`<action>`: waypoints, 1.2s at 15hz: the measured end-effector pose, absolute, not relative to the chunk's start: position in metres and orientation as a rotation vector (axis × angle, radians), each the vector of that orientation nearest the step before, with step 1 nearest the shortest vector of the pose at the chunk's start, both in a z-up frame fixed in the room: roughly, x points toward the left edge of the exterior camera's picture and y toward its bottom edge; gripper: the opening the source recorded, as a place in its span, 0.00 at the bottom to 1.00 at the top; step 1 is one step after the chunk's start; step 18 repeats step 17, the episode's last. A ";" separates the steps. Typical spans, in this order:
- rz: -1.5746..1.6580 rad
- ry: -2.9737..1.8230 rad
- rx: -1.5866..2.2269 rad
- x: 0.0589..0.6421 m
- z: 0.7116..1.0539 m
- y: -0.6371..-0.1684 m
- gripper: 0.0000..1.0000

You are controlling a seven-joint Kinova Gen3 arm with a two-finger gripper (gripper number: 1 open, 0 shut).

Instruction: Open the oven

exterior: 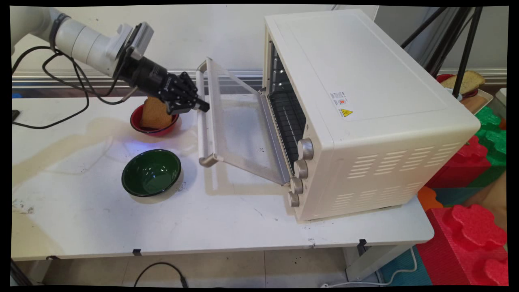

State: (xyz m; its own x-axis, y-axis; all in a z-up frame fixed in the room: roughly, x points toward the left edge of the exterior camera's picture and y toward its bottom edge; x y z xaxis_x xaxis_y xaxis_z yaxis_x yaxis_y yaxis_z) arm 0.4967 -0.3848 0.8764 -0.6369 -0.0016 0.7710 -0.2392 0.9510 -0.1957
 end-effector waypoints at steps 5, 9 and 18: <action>0.351 -2.285 0.164 0.511 0.866 -0.380 0.00; 0.349 -2.316 0.161 0.521 0.859 -0.376 0.00; 0.348 -2.366 0.156 0.540 0.851 -0.365 0.00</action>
